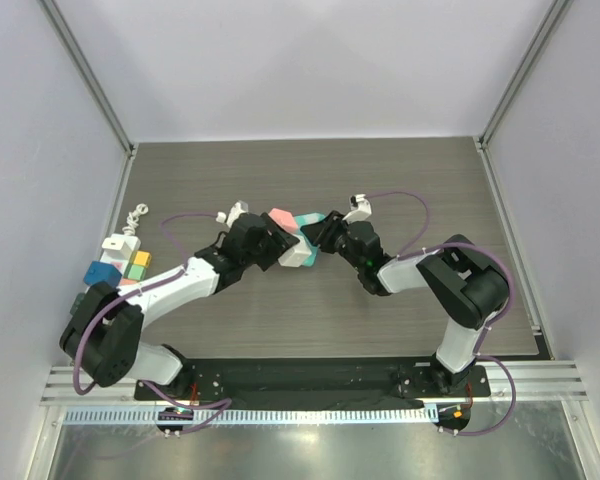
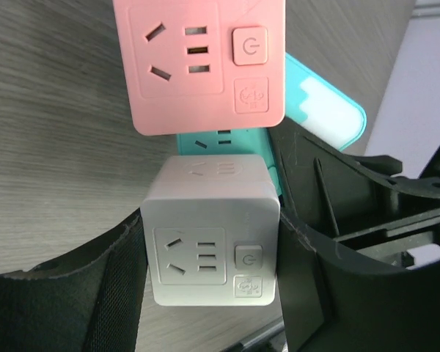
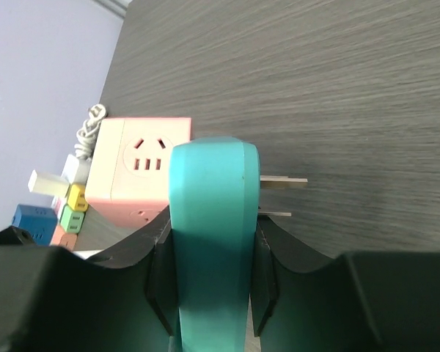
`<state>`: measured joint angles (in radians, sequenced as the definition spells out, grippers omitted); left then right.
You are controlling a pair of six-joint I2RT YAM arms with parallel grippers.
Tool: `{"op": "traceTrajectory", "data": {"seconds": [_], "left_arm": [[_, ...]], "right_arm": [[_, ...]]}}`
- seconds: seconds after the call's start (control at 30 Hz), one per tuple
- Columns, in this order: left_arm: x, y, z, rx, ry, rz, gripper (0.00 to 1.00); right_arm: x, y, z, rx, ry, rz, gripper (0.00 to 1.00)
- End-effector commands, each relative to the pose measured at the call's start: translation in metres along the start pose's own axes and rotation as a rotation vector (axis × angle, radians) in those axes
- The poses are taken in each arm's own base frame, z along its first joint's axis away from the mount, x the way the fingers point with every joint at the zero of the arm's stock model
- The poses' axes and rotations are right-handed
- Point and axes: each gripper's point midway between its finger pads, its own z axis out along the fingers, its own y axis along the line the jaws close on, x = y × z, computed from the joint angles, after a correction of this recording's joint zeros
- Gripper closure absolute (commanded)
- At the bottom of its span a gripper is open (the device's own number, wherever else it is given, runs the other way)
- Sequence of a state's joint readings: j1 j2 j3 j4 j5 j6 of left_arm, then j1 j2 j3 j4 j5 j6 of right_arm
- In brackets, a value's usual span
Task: Pull the plug off the socket
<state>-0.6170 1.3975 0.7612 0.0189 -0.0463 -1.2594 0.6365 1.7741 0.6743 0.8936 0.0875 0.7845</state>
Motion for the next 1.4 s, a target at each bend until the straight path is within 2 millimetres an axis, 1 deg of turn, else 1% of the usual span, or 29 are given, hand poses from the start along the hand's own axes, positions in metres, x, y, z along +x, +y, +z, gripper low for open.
{"op": "traceTrajectory", "data": {"seconds": [0.0,0.03,0.07,0.1,0.27,0.3,0.33,0.37,0.4,0.47,0.53,0.63,0.67,0.7,0.73,0.83,0.87,0.9,0.93,0.97,1.0,1.07,1.1,1.13,1.17,1.23,1.3,1.33,1.37], "left_arm": [[-0.024,-0.083,-0.051,0.201,-0.173,0.149,1.00],[-0.029,-0.087,-0.059,0.158,-0.218,0.246,1.00],[-0.019,-0.076,-0.062,0.091,-0.209,0.306,1.00],[-0.027,-0.073,-0.064,0.051,-0.264,0.331,1.00],[-0.013,-0.080,-0.072,0.060,-0.292,0.527,1.00],[-0.014,-0.088,-0.074,0.115,-0.285,0.486,1.00],[0.001,-0.084,-0.071,0.168,-0.196,0.452,1.00],[-0.007,-0.085,-0.071,0.196,-0.185,0.308,1.00],[-0.009,-0.094,-0.076,0.257,-0.168,0.231,1.00],[-0.008,-0.092,-0.075,0.299,-0.091,0.050,1.00],[-0.007,-0.094,-0.077,0.310,-0.059,-0.038,1.00],[-0.003,-0.094,-0.082,0.308,-0.024,-0.101,1.00],[-0.008,-0.098,-0.084,0.303,-0.046,-0.100,1.00],[-0.010,-0.095,-0.085,0.275,-0.062,-0.089,1.00],[-0.006,-0.080,-0.083,0.202,-0.060,-0.053,1.00],[-0.004,-0.079,-0.081,0.198,-0.050,-0.043,1.00],[-0.007,-0.091,-0.083,0.260,-0.045,-0.064,1.00],[0.002,-0.104,-0.086,0.341,0.027,-0.097,1.00],[0.015,-0.088,-0.077,0.352,0.102,-0.205,1.00],[0.003,-0.111,-0.082,0.491,0.095,-0.261,1.00],[0.008,-0.107,-0.080,0.489,0.123,-0.271,1.00],[0.000,-0.112,-0.083,0.445,0.069,-0.190,1.00],[0.008,-0.095,-0.079,0.375,0.082,-0.139,1.00],[-0.011,-0.079,-0.074,0.274,-0.057,-0.074,1.00],[-0.020,-0.101,-0.093,0.249,-0.168,0.103,1.00],[-0.020,-0.075,-0.101,0.049,-0.228,0.258,1.00],[-0.008,-0.079,-0.098,0.114,-0.134,0.203,1.00],[-0.006,-0.102,-0.101,0.249,-0.096,0.131,1.00],[0.000,-0.108,-0.102,0.328,0.009,0.054,1.00]], "right_arm": [[-0.027,-0.046,0.001,0.123,-0.102,-0.055,0.99],[-0.029,-0.044,0.001,0.118,-0.109,-0.040,0.99],[-0.027,-0.047,0.002,0.123,-0.102,-0.036,0.99],[-0.025,-0.048,0.003,0.117,-0.090,-0.025,0.99],[-0.023,-0.046,0.008,0.076,-0.084,0.039,0.99],[-0.023,-0.046,0.008,0.076,-0.086,0.037,0.99],[-0.024,-0.046,0.008,0.081,-0.091,0.034,0.99],[-0.025,-0.046,0.008,0.082,-0.093,0.027,0.99],[-0.026,-0.047,0.007,0.087,-0.096,0.025,0.99],[-0.029,-0.048,0.006,0.092,-0.108,0.023,0.99],[-0.030,-0.048,0.004,0.096,-0.114,0.023,0.99],[-0.034,-0.050,0.002,0.111,-0.131,0.012,0.99],[-0.037,-0.052,0.001,0.126,-0.145,0.007,0.99],[-0.039,-0.054,0.000,0.137,-0.155,0.003,0.99],[-0.042,-0.055,-0.002,0.157,-0.159,-0.026,0.99],[-0.045,-0.052,-0.003,0.187,-0.179,-0.086,0.99],[-0.043,-0.046,-0.004,0.182,-0.177,-0.110,0.99],[-0.046,-0.047,-0.005,0.218,-0.197,-0.138,0.99],[-0.046,-0.046,-0.005,0.227,-0.194,-0.167,0.99],[-0.047,-0.044,-0.005,0.224,-0.198,-0.168,0.99],[-0.044,-0.042,-0.005,0.215,-0.189,-0.168,0.99],[-0.043,-0.041,-0.003,0.208,-0.186,-0.164,0.99],[-0.043,-0.041,-0.003,0.208,-0.186,-0.163,0.99],[-0.044,-0.040,-0.005,0.206,-0.189,-0.160,0.99],[-0.045,-0.042,-0.005,0.214,-0.191,-0.164,0.99],[-0.048,-0.042,-0.007,0.218,-0.205,-0.170,0.99],[-0.049,-0.044,-0.008,0.231,-0.209,-0.180,0.99],[-0.051,-0.045,-0.009,0.236,-0.217,-0.185,0.99],[-0.053,-0.047,-0.010,0.252,-0.228,-0.191,0.99]]}}
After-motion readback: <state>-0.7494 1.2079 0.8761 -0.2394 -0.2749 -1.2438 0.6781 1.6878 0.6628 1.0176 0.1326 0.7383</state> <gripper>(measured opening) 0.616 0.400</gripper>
